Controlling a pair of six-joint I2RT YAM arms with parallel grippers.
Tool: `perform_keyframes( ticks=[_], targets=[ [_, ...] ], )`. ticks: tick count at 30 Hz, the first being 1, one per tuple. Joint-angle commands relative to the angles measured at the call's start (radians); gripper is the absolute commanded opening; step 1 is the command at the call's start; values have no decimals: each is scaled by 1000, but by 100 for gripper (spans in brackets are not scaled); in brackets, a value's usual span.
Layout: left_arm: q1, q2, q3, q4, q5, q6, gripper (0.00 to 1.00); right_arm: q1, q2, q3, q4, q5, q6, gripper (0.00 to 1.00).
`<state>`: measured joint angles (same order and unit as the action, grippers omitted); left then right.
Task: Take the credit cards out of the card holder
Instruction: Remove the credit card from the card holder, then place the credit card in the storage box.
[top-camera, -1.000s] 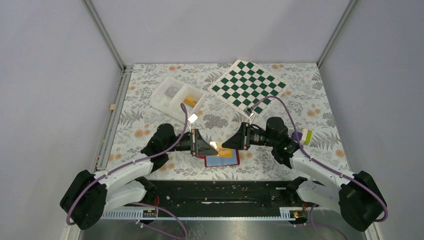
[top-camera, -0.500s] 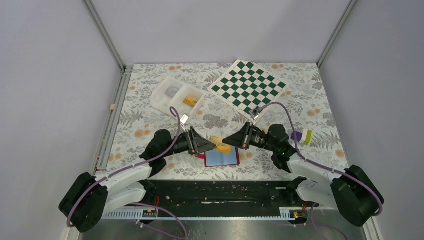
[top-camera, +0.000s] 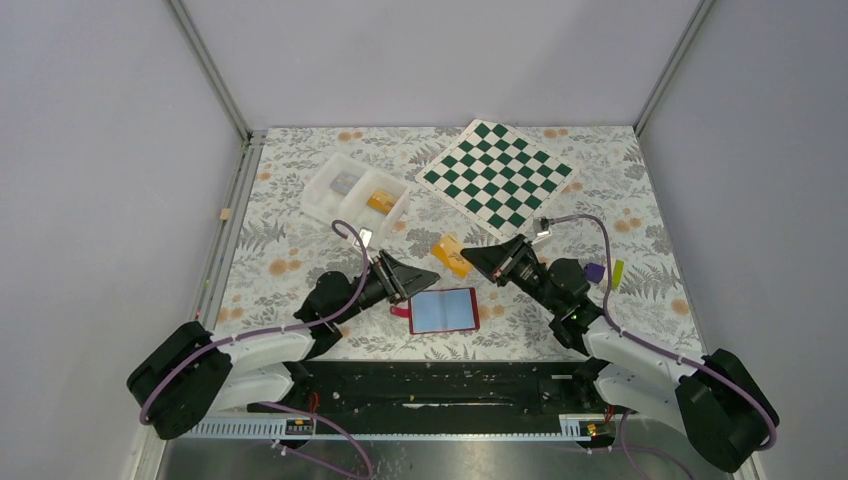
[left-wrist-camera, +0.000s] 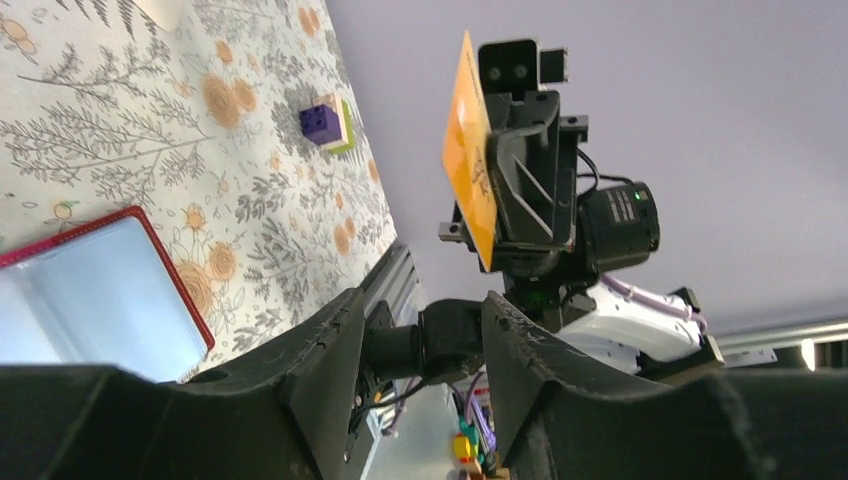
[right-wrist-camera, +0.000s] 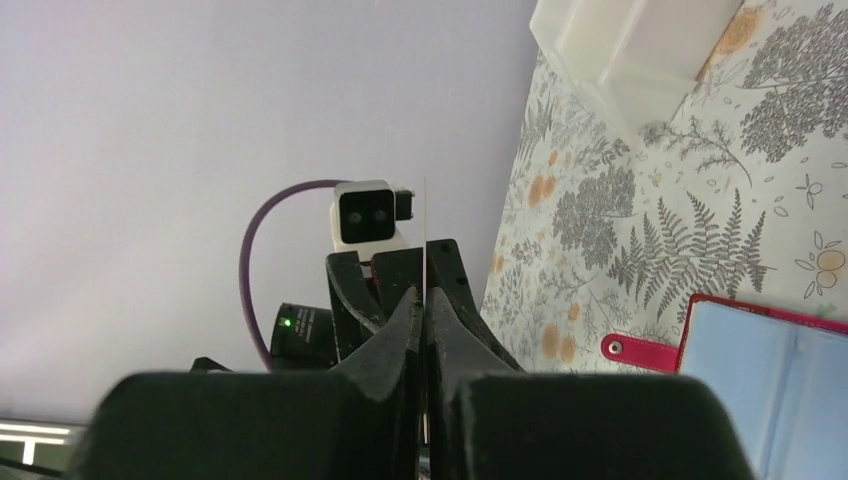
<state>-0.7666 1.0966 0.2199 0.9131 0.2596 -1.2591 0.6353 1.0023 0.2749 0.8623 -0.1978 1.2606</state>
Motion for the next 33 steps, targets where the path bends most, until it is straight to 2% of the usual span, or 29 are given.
perform_keyframes(
  ticks=[1,6,11,21,33],
  targets=[
    [-24,59,21,185,-119,-12,45,12,-34,-11,-13,97,25,0],
    [-34,113,67,234,-105,4,40,16,-37,-41,12,117,66,0],
    [-35,117,77,210,-108,27,41,16,-80,-16,-97,93,18,0],
    [-34,171,98,235,-54,0,41,16,-24,-85,106,92,76,0],
    [-33,266,113,276,-23,-72,42,17,-75,-95,63,107,44,0]
  ],
)
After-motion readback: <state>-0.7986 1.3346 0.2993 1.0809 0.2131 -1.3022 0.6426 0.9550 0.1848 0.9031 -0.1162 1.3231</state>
